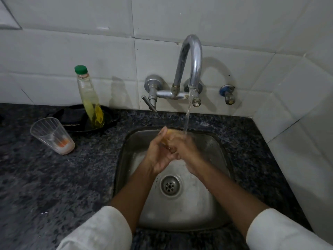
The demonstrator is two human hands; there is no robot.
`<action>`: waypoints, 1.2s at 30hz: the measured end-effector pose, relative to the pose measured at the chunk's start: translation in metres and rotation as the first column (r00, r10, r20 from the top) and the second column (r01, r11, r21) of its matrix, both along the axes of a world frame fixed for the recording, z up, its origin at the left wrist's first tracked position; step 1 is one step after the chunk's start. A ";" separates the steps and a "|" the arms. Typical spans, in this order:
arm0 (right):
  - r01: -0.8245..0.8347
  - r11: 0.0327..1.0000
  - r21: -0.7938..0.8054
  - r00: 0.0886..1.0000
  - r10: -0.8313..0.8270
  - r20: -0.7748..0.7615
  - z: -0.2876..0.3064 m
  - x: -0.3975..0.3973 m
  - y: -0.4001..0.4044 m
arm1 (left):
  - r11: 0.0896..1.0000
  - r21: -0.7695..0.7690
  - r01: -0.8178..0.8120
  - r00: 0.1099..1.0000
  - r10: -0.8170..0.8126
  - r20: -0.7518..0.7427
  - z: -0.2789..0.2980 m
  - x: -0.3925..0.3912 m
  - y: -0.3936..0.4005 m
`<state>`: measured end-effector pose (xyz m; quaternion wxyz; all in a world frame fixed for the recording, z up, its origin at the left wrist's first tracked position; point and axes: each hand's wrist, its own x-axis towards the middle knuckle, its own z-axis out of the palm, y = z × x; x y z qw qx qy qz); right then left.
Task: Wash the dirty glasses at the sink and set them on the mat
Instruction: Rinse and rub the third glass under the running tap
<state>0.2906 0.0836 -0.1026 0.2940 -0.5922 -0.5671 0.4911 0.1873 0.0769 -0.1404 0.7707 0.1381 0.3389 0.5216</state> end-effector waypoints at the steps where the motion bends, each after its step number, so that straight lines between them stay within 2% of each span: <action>1: 0.110 0.990 -0.091 0.976 -0.125 -0.180 0.006 -0.005 -0.003 | 0.998 0.014 -0.055 0.990 0.052 0.134 -0.004 0.002 -0.002; 2: 0.106 0.994 -0.019 0.981 -0.108 -0.162 0.005 -0.005 -0.006 | 0.996 0.014 -0.082 0.983 0.079 0.167 -0.008 0.001 0.000; 3: -0.006 0.987 0.162 0.999 0.013 -0.038 0.005 -0.001 -0.010 | 0.997 0.005 -0.076 0.993 0.076 0.092 -0.008 0.000 0.003; 4: -0.231 0.916 0.329 0.957 0.153 0.246 0.000 0.005 -0.010 | 0.998 -0.040 -0.049 0.997 0.046 -0.069 -0.008 -0.002 0.008; 5: -0.448 0.819 0.357 0.801 0.191 0.568 0.000 0.013 -0.012 | 0.995 -0.096 -0.012 0.970 -0.011 -0.242 -0.005 -0.002 0.010; 6: -0.566 0.767 0.302 0.634 0.171 0.755 -0.007 0.018 -0.009 | 0.989 -0.149 0.003 0.926 -0.059 -0.373 -0.003 0.000 0.011; 7: -0.567 0.782 0.260 0.575 0.149 0.804 -0.011 0.021 -0.008 | 0.984 -0.176 0.020 0.905 -0.092 -0.415 -0.005 0.000 0.011; 8: -0.494 0.824 0.278 0.653 0.141 0.744 -0.013 0.018 -0.007 | 0.989 -0.136 0.051 0.929 -0.097 -0.357 -0.006 0.002 0.008; 9: -0.333 0.893 0.302 0.818 0.115 0.564 -0.013 0.014 -0.006 | 0.996 -0.072 0.056 0.973 -0.071 -0.220 -0.007 0.006 0.005; 10: -0.130 0.953 0.273 0.949 0.040 0.313 -0.017 0.010 -0.001 | 0.999 -0.034 0.004 0.998 -0.006 -0.060 -0.008 0.009 0.002; 11: -0.001 0.987 0.161 0.995 -0.015 0.099 -0.013 0.006 -0.002 | 0.998 -0.023 -0.058 0.996 0.060 0.068 -0.009 0.011 0.001; 12: -0.002 0.994 0.112 1.000 0.001 0.012 -0.013 0.005 -0.004 | 0.996 -0.013 -0.089 0.992 0.090 0.093 -0.011 0.010 0.002; 13: -0.103 0.979 0.178 0.995 0.100 0.027 -0.010 0.011 -0.007 | 0.996 -0.007 -0.092 0.995 0.092 0.047 -0.009 0.008 0.003; 14: -0.291 0.909 0.299 0.941 0.216 0.259 -0.012 0.017 -0.009 | 0.997 -0.027 -0.076 0.996 0.074 -0.056 -0.006 0.004 0.006; 15: -0.486 0.803 0.345 0.790 0.233 0.568 -0.010 0.023 -0.012 | 0.997 -0.064 -0.037 0.982 0.024 -0.189 -0.001 0.003 0.007; 16: -0.591 0.737 0.329 0.626 0.161 0.763 -0.014 0.028 -0.008 | 0.994 -0.111 -0.010 0.953 -0.024 -0.303 0.001 0.003 0.008; 17: -0.581 0.753 0.308 0.578 0.116 0.808 -0.015 0.028 -0.005 | 0.989 -0.145 -0.010 0.930 -0.045 -0.366 0.000 0.004 0.007; 18: -0.494 0.812 0.311 0.668 0.125 0.734 -0.018 0.023 -0.004 | 0.990 -0.143 -0.001 0.931 -0.051 -0.361 0.000 0.006 0.003; 19: -0.322 0.894 0.313 0.840 0.117 0.530 -0.015 0.016 -0.004 | 0.994 -0.108 0.006 0.960 -0.036 -0.278 -0.002 0.008 -0.001; 20: -0.110 0.962 0.251 0.975 0.056 0.213 -0.012 0.008 -0.004 | 0.998 -0.064 0.000 0.993 -0.008 -0.120 -0.002 0.011 -0.005; 21: -0.007 0.981 0.193 1.000 0.006 0.007 -0.009 0.004 -0.005 | 0.999 -0.039 -0.018 0.999 0.020 0.049 -0.003 0.013 -0.007; 22: -0.041 0.971 0.237 0.998 0.049 -0.026 -0.004 0.004 -0.009 | 0.999 -0.033 -0.042 0.988 0.047 0.148 -0.004 0.013 -0.008; 23: -0.214 0.909 0.359 0.974 0.172 0.145 -0.003 0.009 -0.011 | 0.998 -0.043 -0.048 0.989 0.053 0.136 -0.005 0.010 -0.006; 24: -0.450 0.812 0.373 0.848 0.256 0.465 -0.004 0.014 -0.013 | 0.998 -0.058 -0.024 1.000 0.025 0.019 -0.004 0.007 -0.003; 25: -0.624 0.719 0.305 0.636 0.241 0.733 -0.005 0.021 -0.012 | 0.997 -0.079 0.015 0.987 -0.028 -0.158 -0.003 0.006 -0.001; 26: -0.681 0.695 0.229 0.492 0.203 0.847 -0.007 0.027 -0.008 | 0.994 -0.098 0.040 0.954 -0.067 -0.291 -0.003 0.006 -0.002; 27: -0.664 0.718 0.210 0.488 0.203 0.849 -0.008 0.029 -0.006 | 0.993 -0.108 0.048 0.941 -0.081 -0.329 -0.005 0.006 -0.003; 28: -0.606 0.763 0.224 0.577 0.227 0.785 -0.009 0.026 -0.005 | 0.995 -0.091 0.050 0.956 -0.074 -0.284 -0.004 0.006 -0.005; 29: -0.505 0.820 0.268 0.743 0.255 0.619 -0.009 0.020 -0.004 | 0.999 -0.041 0.032 0.984 -0.039 -0.175 -0.004 0.006 -0.008; 30: -0.356 0.883 0.305 0.894 0.227 0.387 -0.007 0.015 -0.005 | 1.000 -0.001 -0.006 1.000 0.006 -0.025 -0.002 0.008 -0.012; 31: -0.239 0.911 0.337 0.964 0.180 0.195 -0.007 0.012 -0.008 | 0.999 0.005 -0.048 0.994 0.048 0.094 -0.002 0.009 -0.014; 32: -0.250 0.897 0.366 0.961 0.184 0.205 -0.005 0.014 -0.011 | 0.997 -0.008 -0.071 0.983 0.071 0.167 -0.003 0.008 -0.014; 33: -0.384 0.830 0.404 0.896 0.230 0.379 -0.002 0.017 -0.013 | 0.996 -0.030 -0.086 0.977 0.091 0.193 -0.003 0.006 -0.012; 34: -0.552 0.762 0.338 0.737 0.256 0.626 0.001 0.021 -0.014 | 0.993 -0.070 -0.095 0.982 0.105 0.154 -0.001 0.005 -0.010; 35: -0.630 0.732 0.260 0.602 0.248 0.759 -0.002 0.027 -0.012 | 0.988 -0.118 -0.100 0.993 0.107 0.052 0.002 0.005 -0.008; 36: -0.606 0.768 0.208 0.595 0.264 0.759 -0.004 0.029 -0.010 | 0.982 -0.160 -0.097 0.994 0.089 -0.056 0.006 0.006 -0.007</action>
